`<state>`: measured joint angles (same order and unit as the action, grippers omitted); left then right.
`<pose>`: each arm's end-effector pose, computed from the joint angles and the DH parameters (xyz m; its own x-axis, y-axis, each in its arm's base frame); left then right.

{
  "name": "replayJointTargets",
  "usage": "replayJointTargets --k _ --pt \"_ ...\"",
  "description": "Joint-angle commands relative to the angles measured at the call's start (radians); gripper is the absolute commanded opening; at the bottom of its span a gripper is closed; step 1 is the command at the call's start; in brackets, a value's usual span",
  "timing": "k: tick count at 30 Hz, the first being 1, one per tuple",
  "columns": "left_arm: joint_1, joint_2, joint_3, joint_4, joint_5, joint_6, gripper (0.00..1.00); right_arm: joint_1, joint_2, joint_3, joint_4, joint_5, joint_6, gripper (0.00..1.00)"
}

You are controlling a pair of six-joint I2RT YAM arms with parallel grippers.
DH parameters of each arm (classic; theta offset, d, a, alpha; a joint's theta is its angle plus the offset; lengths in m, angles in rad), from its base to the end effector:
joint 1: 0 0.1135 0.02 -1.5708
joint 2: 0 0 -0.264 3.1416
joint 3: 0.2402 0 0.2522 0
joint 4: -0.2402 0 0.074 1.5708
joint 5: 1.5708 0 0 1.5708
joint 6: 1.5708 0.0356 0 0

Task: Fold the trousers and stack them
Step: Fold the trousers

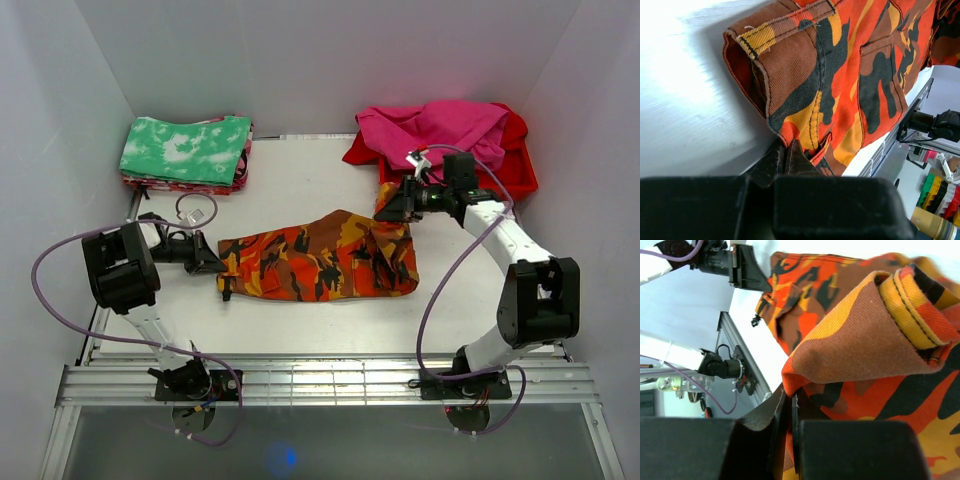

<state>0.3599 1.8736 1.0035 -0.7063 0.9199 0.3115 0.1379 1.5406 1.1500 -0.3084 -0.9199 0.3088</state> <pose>0.2926 0.0798 0.1214 -0.9576 -0.1619 -0.2385 0.0798 0.6462 -0.7590 0.3275 0.0740 0.2781 -0.8158 0.0727 -0.5737 -0.4603 0.5189 0.7203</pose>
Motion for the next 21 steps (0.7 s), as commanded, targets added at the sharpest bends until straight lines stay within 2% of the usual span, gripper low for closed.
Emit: replayJointTargets --k 1,11,13,21 --pt "-0.018 -0.050 -0.003 0.004 0.054 -0.028 0.00 0.104 0.039 0.072 0.172 0.036 0.160 0.08" --pt "-0.065 -0.108 -0.052 0.057 0.033 -0.086 0.00 0.368 0.217 0.195 0.293 0.131 0.308 0.08" --pt "-0.081 -0.113 -0.065 0.076 0.028 -0.112 0.00 0.396 0.255 0.217 0.343 0.145 0.335 0.08" --pt "-0.144 -0.113 -0.094 0.157 -0.006 -0.199 0.00 0.515 0.375 0.341 0.345 0.219 0.397 0.08"
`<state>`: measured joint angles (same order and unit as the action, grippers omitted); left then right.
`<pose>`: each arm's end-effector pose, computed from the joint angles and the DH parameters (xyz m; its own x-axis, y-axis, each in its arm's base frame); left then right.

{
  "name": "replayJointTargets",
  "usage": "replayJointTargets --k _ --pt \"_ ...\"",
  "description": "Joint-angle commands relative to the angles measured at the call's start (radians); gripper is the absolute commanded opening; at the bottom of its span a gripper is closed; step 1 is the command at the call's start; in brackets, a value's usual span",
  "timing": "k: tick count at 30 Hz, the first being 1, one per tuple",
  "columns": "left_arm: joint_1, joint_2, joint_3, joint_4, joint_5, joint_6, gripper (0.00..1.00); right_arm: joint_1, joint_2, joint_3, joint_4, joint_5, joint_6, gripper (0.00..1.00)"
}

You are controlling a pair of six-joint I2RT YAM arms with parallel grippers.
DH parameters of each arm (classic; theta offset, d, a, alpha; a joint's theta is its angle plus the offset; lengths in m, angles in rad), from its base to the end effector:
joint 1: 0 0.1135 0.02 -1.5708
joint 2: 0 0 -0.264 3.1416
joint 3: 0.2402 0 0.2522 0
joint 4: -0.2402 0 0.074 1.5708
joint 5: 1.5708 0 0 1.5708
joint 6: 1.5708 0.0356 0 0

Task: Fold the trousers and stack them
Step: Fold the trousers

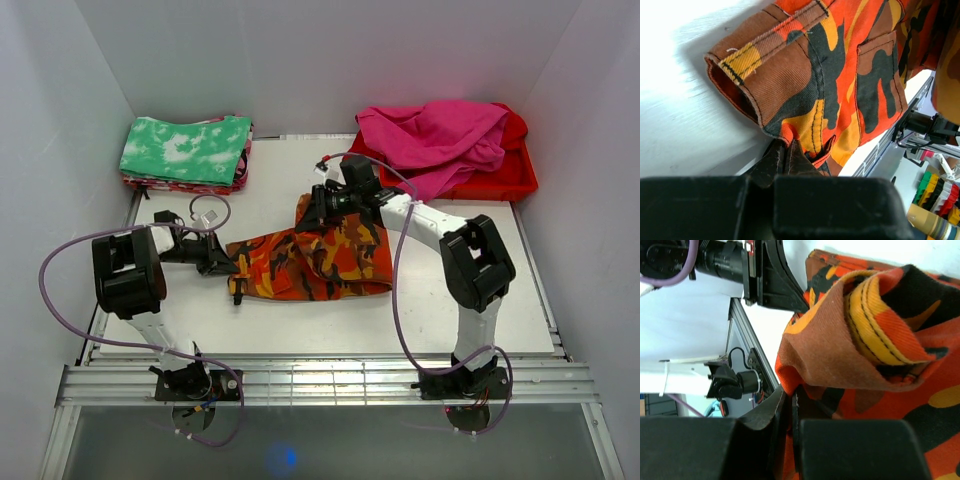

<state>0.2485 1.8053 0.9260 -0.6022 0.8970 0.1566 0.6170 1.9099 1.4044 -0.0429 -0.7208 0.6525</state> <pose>0.2902 0.0449 0.1240 -0.9670 -0.1450 -0.2095 0.0657 0.6525 -0.7549 0.3430 0.2721 0.2438 -0.8807 -0.0655 -0.4691 -0.4522 0.4111 0.7915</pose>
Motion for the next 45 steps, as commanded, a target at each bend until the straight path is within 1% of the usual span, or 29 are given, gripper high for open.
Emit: replayJointTargets --k 1,7,23,30,36,41,45 --pt "-0.037 -0.044 -0.019 0.061 0.010 -0.058 0.00 0.044 0.024 0.097 0.080 0.040 0.058 0.08" --pt "-0.060 -0.040 -0.026 0.091 -0.029 -0.080 0.00 0.108 0.069 0.160 0.060 0.121 0.082 0.08" --pt "-0.071 -0.046 -0.026 0.101 -0.076 -0.092 0.00 0.188 0.147 0.307 0.072 0.133 0.168 0.08" --pt "-0.083 -0.057 -0.027 0.101 -0.089 -0.094 0.00 0.210 0.231 0.303 0.115 0.129 0.219 0.08" --pt "-0.089 -0.055 -0.029 0.104 -0.102 -0.103 0.00 0.256 0.294 0.324 0.136 0.121 0.260 0.08" --pt "-0.094 -0.050 -0.027 0.107 -0.106 -0.111 0.00 0.286 0.331 0.347 0.133 0.165 0.272 0.08" --pt "-0.095 -0.047 -0.036 0.114 -0.096 -0.124 0.00 0.290 0.402 0.343 0.133 0.193 0.308 0.08"
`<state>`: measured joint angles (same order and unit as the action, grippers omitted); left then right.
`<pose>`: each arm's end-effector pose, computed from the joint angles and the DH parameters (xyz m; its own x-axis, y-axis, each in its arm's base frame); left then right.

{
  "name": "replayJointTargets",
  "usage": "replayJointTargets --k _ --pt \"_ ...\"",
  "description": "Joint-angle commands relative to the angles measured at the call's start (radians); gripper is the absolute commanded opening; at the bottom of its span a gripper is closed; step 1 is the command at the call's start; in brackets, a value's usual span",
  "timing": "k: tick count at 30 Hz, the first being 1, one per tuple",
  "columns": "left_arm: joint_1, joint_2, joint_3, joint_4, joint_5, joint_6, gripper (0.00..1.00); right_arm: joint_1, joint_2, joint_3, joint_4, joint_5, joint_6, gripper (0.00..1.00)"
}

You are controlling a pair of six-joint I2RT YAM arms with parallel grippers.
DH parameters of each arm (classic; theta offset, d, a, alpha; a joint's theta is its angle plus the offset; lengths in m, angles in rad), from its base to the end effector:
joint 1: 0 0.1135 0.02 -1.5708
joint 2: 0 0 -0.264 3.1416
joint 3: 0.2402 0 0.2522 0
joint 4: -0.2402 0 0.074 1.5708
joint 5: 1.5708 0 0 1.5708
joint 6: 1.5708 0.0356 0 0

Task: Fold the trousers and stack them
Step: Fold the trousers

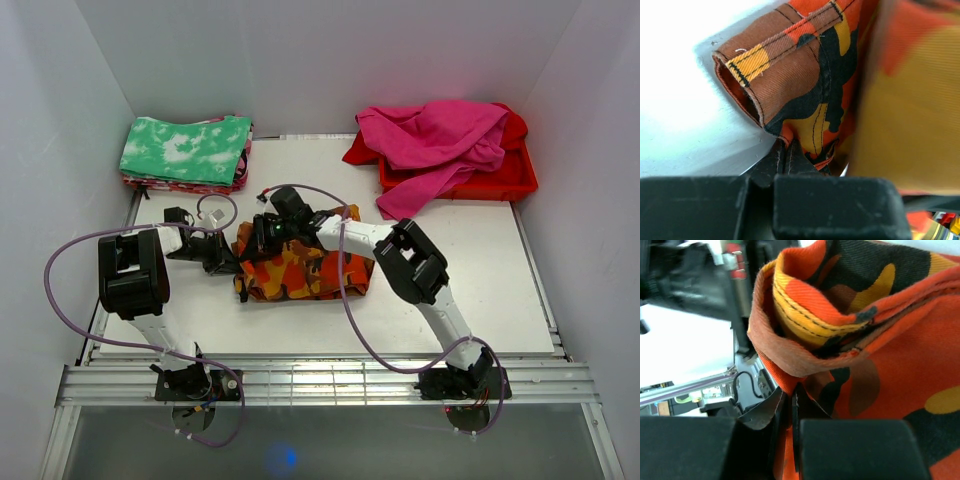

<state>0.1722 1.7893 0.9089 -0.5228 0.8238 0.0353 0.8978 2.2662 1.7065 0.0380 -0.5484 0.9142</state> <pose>0.2960 0.0250 0.1238 -0.9707 -0.1445 -0.1922 0.0385 0.6959 -0.7171 0.3090 0.4175 0.1850 -0.9413 -0.0965 -0.3234 -0.3333 0.4176 0.8453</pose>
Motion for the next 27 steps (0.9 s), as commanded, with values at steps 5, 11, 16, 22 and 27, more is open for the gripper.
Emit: replayJointTargets --k 5,11,16,22,27 --pt "-0.020 -0.027 -0.027 0.040 -0.015 -0.018 0.00 0.009 0.090 0.051 0.057 0.021 0.081 0.08" --pt "-0.020 -0.031 -0.034 0.041 -0.018 -0.025 0.00 -0.010 0.084 0.119 0.054 0.030 0.072 0.08" --pt "-0.022 -0.039 -0.038 0.044 -0.026 -0.025 0.00 -0.031 0.059 0.146 0.043 0.047 0.061 0.08" --pt "-0.020 -0.034 -0.039 0.046 -0.025 -0.025 0.00 -0.010 0.096 0.133 0.049 0.041 0.077 0.08" --pt "-0.020 -0.050 -0.041 0.044 -0.035 -0.025 0.23 0.003 0.130 0.061 0.143 -0.016 0.113 0.08"
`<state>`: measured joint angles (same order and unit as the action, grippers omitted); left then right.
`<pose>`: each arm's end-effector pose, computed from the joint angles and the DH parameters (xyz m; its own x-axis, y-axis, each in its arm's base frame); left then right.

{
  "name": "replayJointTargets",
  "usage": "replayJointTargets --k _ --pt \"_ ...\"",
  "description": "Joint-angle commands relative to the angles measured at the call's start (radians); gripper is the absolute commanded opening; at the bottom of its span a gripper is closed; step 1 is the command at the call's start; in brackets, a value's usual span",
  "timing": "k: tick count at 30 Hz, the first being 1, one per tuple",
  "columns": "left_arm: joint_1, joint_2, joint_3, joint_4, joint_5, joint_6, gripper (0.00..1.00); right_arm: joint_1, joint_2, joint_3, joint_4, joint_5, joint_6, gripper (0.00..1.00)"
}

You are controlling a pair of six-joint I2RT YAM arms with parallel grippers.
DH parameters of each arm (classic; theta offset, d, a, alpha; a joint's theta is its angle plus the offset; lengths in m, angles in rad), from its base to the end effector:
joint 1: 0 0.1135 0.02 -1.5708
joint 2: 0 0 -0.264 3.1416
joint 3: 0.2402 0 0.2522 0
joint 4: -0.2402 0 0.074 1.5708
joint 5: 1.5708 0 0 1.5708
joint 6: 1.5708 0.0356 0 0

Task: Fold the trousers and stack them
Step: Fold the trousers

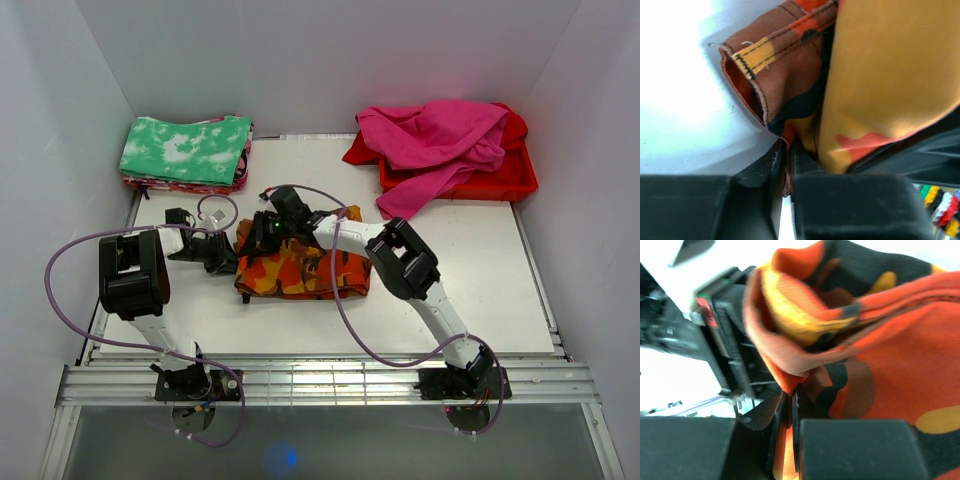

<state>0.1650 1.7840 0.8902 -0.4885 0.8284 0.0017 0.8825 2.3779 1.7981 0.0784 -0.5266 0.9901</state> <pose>0.2948 0.0225 0.1218 -0.9689 -0.1602 -0.1886 0.0268 0.6898 -0.7235 0.3294 0.4287 0.1617 -0.9598 -0.0291 -0.2791 -0.2646 0.4249 0.8657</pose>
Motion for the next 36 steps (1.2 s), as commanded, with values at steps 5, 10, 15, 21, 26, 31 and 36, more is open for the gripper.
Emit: replayJointTargets --k 5,10,15,21,26,31,36 --pt "0.034 -0.142 -0.034 -0.008 -0.110 -0.026 0.56 0.012 -0.005 -0.066 0.147 -0.067 0.022 0.38" --pt "0.181 -0.286 0.004 -0.065 -0.115 -0.005 0.77 -0.030 -0.103 -0.108 0.150 -0.069 -0.051 0.68" --pt "0.263 -0.377 0.093 -0.136 -0.062 0.142 0.98 -0.047 -0.252 -0.108 0.109 -0.067 -0.204 0.98" --pt "0.219 -0.495 0.150 -0.214 0.139 0.240 0.98 -0.153 -0.477 -0.193 -0.070 -0.179 -0.540 0.90" --pt "0.049 -0.499 0.058 -0.193 0.280 0.172 0.81 -0.295 -0.698 -0.468 -0.103 -0.371 -0.610 0.90" --pt "-0.048 -0.378 -0.037 -0.073 0.342 0.017 0.53 -0.332 -0.753 -0.755 -0.028 -0.507 -0.552 0.91" --pt "-0.093 -0.221 -0.060 -0.018 0.304 -0.043 0.50 -0.347 -0.651 -0.888 0.020 -0.501 -0.531 0.91"
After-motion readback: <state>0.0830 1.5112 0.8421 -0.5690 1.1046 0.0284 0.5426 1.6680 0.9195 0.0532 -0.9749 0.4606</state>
